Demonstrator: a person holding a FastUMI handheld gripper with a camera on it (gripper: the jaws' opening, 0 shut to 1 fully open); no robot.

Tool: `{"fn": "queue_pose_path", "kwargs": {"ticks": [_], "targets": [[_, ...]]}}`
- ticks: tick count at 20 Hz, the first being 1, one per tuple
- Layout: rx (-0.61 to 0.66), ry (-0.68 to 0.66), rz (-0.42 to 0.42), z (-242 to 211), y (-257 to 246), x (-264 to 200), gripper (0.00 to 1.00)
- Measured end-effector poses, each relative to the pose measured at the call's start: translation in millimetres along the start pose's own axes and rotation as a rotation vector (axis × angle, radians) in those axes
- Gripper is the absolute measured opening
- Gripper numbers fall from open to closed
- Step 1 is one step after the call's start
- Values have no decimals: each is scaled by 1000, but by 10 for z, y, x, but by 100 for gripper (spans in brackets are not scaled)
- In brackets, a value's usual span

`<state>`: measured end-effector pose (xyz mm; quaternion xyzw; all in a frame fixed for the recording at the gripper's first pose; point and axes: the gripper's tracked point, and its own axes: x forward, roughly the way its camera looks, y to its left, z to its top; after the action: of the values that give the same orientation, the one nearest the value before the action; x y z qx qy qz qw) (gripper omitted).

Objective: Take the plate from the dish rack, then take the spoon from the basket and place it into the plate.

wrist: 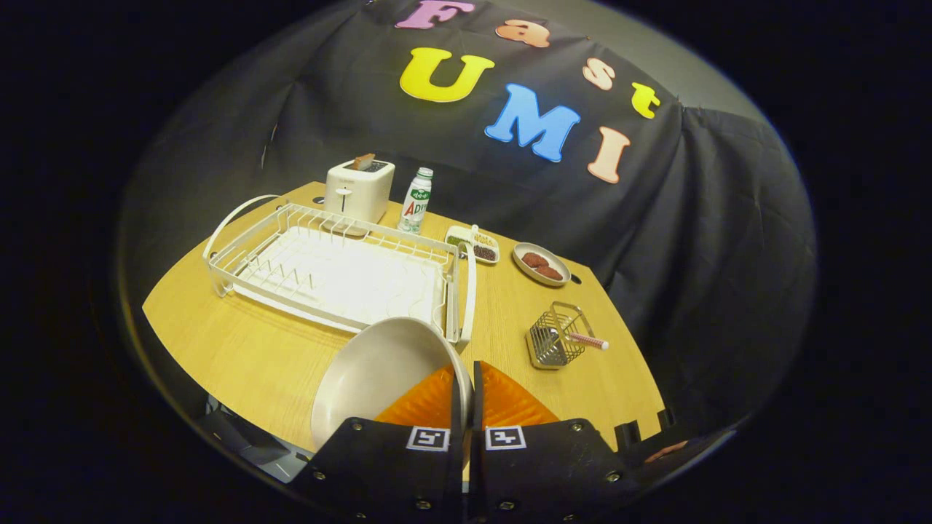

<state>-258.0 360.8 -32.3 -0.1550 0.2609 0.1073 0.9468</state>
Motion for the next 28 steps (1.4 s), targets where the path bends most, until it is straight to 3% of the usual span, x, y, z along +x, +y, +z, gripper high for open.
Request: {"fn": "queue_pose_path", "kwargs": {"ticks": [7, 12, 17, 18, 19, 20, 28], "targets": [[23, 63, -14, -344, -103, 304, 4], [43, 126, 21, -591, 6, 574, 3], [83, 140, 28, -563, -19, 743, 8], [89, 135, 13, -503, -104, 750, 7], [92, 125, -4, -457, -193, 758, 18], [96, 109, -24, -377, -312, 756, 20], [183, 32, -152, 55, -1238, 931, 25]]}}
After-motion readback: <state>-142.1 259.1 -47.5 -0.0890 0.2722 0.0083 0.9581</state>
